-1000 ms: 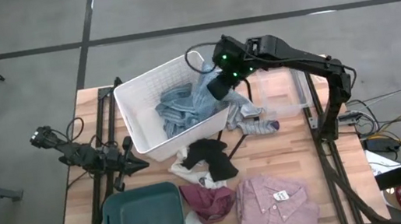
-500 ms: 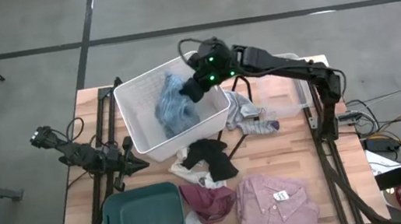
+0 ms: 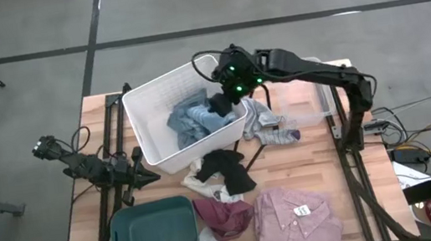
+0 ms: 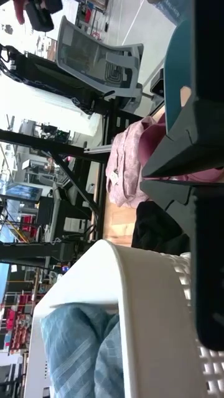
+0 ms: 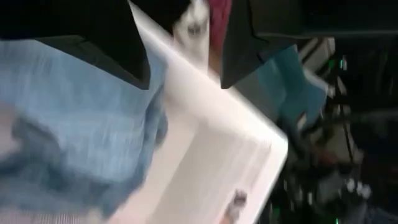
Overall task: Pick & Place Cloths
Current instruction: Put the pink polo shirt into the white bin
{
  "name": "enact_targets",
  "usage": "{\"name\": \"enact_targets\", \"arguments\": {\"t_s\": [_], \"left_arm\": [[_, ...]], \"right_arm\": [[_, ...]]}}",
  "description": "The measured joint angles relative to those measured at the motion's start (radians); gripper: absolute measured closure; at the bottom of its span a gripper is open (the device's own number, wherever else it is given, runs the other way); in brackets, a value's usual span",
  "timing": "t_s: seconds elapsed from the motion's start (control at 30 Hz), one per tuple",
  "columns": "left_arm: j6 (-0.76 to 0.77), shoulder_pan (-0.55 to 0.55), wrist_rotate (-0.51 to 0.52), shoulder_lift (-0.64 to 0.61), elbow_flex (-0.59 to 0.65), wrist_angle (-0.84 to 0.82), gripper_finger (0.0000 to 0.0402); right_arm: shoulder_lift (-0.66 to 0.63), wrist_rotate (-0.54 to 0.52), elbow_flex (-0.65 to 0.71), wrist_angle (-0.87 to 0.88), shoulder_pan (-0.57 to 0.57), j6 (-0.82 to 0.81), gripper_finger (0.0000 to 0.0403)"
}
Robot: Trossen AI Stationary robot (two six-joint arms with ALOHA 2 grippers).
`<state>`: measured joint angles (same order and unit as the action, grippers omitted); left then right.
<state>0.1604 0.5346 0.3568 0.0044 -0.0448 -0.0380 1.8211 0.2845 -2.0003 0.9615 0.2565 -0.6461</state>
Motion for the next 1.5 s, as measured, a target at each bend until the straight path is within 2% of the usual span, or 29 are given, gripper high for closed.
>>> {"name": "enact_targets", "arguments": {"t_s": [0.1, 0.2, 0.27, 0.4, 0.6, 0.73, 0.9, 1.1, 1.5], "left_arm": [[0.0, 0.0, 0.0, 0.0, 0.0, 0.0, 0.0378], [0.0, 0.0, 0.0, 0.0, 0.0, 0.0, 0.0378], [0.0, 0.0, 0.0, 0.0, 0.0, 0.0, 0.0378], [0.0, 0.0, 0.0, 0.0, 0.0, 0.0, 0.0378], [0.0, 0.0, 0.0, 0.0, 0.0, 0.0, 0.0378], [0.0, 0.0, 0.0, 0.0, 0.0, 0.0, 0.0378], [0.0, 0.0, 0.0, 0.0, 0.0, 0.0, 0.0378], [0.0, 0.0, 0.0, 0.0, 0.0, 0.0, 0.0378], [0.0, 0.0, 0.0, 0.0, 0.0, 0.0, 0.0378]], "right_arm": [[-0.042, -0.001, 0.005, 0.125, -0.05, 0.014, 0.0192], [-0.081, -0.058, 0.014, 0.235, -0.126, 0.006, 0.0183], [-0.109, -0.097, 0.025, 0.279, -0.183, -0.027, 0.018], [-0.163, -0.109, 0.063, 0.324, -0.292, -0.134, 0.018], [-0.268, -0.107, 0.211, 0.321, -0.462, -0.215, 0.0182], [-0.322, -0.066, 0.371, 0.303, -0.547, -0.258, 0.0178], [-0.366, 0.032, 0.607, 0.221, -0.617, -0.282, 0.017], [-0.384, 0.125, 0.868, -0.042, -0.641, -0.268, 0.0157], [-0.381, 0.167, 1.229, -0.294, -0.623, -0.244, 0.0137]]}}
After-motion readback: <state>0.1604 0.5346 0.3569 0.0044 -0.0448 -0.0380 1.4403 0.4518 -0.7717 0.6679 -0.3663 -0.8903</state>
